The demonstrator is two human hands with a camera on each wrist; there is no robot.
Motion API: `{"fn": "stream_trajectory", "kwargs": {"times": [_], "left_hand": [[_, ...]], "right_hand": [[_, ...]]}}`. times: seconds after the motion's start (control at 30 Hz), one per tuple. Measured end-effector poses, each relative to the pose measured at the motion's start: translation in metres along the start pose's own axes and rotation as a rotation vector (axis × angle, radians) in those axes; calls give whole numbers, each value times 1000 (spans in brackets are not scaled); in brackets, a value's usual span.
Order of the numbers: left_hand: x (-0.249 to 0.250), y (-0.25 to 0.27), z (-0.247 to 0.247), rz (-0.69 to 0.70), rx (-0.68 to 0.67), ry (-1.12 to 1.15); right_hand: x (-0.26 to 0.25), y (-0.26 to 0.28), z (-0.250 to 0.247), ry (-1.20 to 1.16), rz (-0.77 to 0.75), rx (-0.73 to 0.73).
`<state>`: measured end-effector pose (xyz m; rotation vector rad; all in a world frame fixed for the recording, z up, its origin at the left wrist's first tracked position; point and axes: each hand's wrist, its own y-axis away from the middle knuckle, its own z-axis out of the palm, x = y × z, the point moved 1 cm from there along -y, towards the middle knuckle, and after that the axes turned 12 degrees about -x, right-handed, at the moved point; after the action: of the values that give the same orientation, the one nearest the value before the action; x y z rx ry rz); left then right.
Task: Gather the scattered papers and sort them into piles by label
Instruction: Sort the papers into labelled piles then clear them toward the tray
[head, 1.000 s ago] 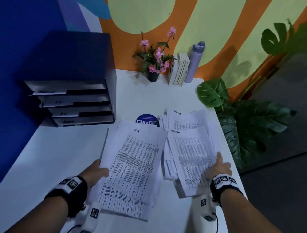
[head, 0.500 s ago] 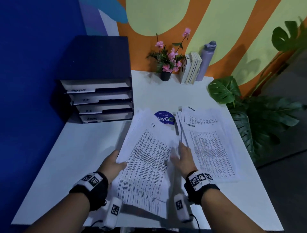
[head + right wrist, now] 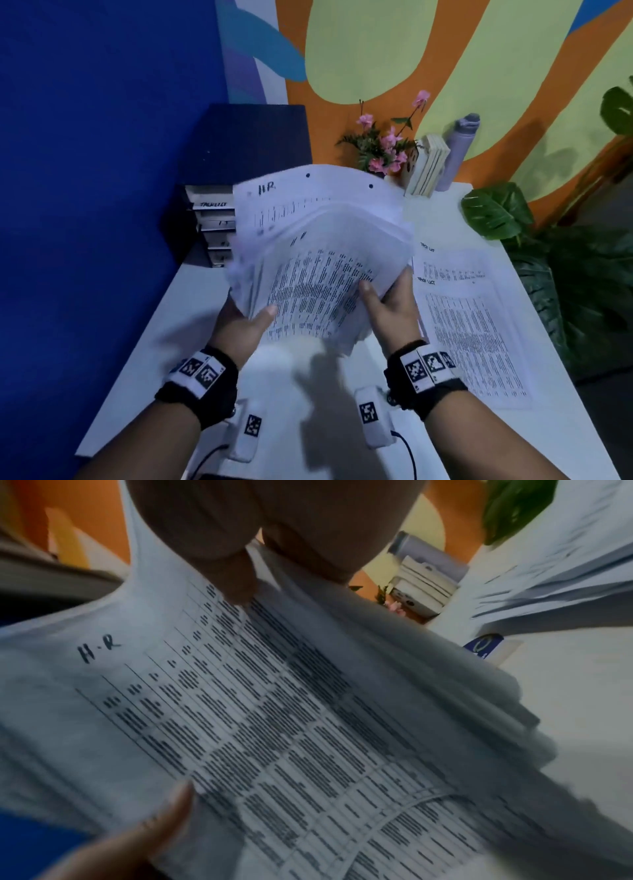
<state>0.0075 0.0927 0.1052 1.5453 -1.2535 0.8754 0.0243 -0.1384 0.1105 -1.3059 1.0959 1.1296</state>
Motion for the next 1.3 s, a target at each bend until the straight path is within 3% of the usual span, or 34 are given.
{"fn": "stream_trajectory", "kwargs": {"times": [0.13,0.3,0.4,0.5,0.6,0.7,0.83,0.97,1.07,1.17,1.3], "left_hand": [[1,1,-1,164,-4,206],[-3,-8,0,260,19,318],[2,-10,-2,300,27,400],[6,-16,-2,340,45,420],[-1,-21,2,288,66,413],[-21,-24,9,170,30,346],[-37,-32,14,18,-36,197],[-30,-38,13,98,3,159],[-39,-40,15,28,-57,117],[-39,-38,17,-70,-14,106],[-43,-47,7,-67,1,84]], "right_hand": [[1,7,6,-25,65,-93],[-22,-3,6,-105,-1,-81],[-32,-9,4,-2,-132,-93],[-31,-16,-2,247,-227,-117],[-22,-15,-2,168,-146,-130],[-3,-7,2,-115,104,-53],[8,-16,9,-117,360,30],[8,-26,12,-173,364,49],[14,-28,8,-204,377,50],[18,-26,5,-174,407,-22],[21,-28,9,-100,354,-88]]}}
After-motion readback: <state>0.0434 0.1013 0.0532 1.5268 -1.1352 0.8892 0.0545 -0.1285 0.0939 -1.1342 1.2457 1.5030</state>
